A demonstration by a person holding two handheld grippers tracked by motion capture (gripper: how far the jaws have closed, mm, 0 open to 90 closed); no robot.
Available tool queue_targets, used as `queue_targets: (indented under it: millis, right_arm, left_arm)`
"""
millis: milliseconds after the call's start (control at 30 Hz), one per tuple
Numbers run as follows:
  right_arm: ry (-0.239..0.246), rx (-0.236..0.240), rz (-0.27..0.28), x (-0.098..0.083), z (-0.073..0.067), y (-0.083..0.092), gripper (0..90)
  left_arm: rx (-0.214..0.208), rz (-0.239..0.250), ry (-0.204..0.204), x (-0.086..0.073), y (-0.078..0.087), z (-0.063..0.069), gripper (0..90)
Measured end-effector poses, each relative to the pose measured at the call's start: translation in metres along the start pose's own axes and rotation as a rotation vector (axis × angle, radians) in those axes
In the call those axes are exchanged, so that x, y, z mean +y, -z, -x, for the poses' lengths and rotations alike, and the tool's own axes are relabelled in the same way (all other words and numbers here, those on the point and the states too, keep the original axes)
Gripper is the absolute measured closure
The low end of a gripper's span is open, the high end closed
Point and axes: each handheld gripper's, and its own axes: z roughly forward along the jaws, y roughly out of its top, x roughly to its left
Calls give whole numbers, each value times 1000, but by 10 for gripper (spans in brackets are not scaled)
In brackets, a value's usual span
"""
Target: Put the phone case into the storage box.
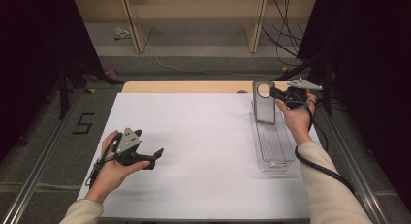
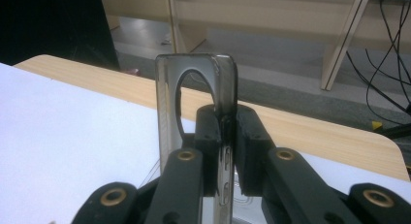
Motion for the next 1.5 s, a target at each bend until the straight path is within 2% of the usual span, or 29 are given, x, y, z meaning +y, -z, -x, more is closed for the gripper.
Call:
queue_targets:
  millis: [500,1167,1500]
  right_arm:
    - [-12,-4,3,-2,2,-4,808]
    - [5,-49,-7,-3,2,-9,675]
    - [15,-86,-23,-4,2,-13,490]
  left_arm:
    - [0,-1,0,0,0,0,21]
    - [1,0,2,0,0,0,21]
    - [1,-2,1,0,0,0,21]
